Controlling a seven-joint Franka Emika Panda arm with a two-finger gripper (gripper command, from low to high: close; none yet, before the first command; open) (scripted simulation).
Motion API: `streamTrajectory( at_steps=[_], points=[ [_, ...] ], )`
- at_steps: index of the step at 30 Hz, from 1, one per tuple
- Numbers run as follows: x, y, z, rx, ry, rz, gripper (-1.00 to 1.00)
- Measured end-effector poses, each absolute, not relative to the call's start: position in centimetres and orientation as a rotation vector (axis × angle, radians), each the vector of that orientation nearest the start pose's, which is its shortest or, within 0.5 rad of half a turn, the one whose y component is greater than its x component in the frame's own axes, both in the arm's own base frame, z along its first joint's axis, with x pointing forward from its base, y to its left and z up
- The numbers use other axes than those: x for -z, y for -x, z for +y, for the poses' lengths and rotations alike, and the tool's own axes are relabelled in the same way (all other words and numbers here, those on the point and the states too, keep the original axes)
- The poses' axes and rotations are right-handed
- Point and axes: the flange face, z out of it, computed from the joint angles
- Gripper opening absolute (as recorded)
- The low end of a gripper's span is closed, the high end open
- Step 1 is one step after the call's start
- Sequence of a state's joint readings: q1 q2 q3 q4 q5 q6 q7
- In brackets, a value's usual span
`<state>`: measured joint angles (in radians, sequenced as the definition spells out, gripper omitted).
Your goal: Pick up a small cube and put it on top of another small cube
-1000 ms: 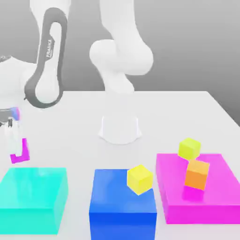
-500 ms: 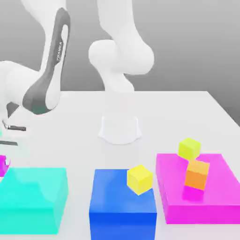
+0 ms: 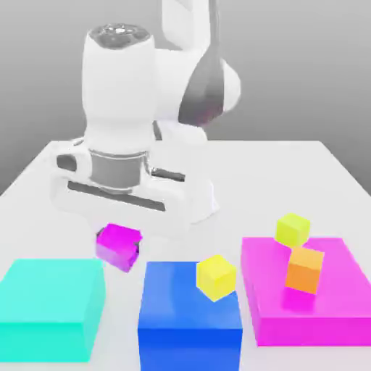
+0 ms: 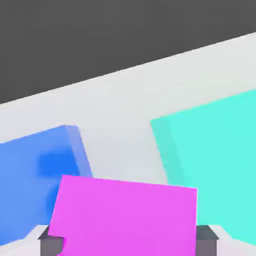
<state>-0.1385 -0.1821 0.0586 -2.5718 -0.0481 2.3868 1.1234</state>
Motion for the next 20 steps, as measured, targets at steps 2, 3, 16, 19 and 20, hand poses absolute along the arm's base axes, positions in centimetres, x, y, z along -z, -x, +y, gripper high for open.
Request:
streamTrajectory(
  at_steps=[2,3,16,19,20],
  points=[
    [-33.7,-42.6,0.1,0.013,2.582,1.809,-1.00],
    [-34.2,-42.1,2.1,0.005,2.563,1.820,-1.00],
    [-29.0,-41.5,5.0,0.001,2.563,1.818,1.00],
    [-32.3,-41.6,4.9,0.002,2.563,1.819,1.00],
    [-33.6,-41.6,5.0,0.001,2.563,1.818,1.00]
  ],
)
